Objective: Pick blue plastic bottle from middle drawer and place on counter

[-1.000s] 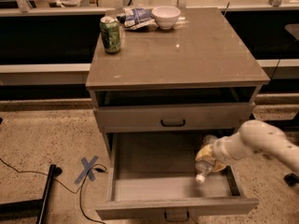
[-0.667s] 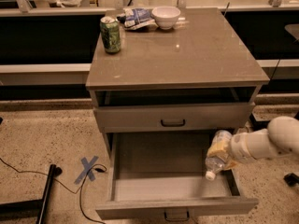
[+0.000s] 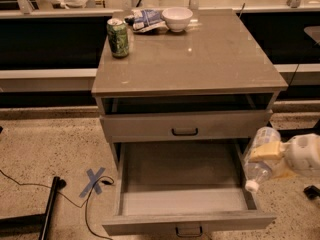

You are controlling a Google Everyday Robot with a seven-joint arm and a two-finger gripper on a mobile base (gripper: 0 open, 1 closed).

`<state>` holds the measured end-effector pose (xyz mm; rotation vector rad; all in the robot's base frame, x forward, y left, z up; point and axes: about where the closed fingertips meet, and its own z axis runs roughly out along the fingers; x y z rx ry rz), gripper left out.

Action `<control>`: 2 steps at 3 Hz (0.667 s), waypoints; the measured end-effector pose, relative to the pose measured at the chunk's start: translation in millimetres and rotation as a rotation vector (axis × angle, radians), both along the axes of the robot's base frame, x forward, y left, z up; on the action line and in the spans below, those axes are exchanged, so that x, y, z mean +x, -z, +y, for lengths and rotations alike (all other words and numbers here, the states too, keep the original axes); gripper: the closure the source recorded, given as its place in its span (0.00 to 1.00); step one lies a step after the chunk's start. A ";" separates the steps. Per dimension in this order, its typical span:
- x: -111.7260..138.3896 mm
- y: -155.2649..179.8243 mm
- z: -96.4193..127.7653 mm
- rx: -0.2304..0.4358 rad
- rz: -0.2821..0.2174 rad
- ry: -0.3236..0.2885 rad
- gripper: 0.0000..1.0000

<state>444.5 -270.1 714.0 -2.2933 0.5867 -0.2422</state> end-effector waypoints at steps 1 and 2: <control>-25.7 -89.2 -7.2 -0.037 -0.122 -0.007 1.00; -14.8 -200.0 14.3 -0.139 -0.259 -0.009 1.00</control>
Offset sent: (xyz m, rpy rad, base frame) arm -0.0047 0.0294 0.3044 -0.2332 -0.3766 -0.0009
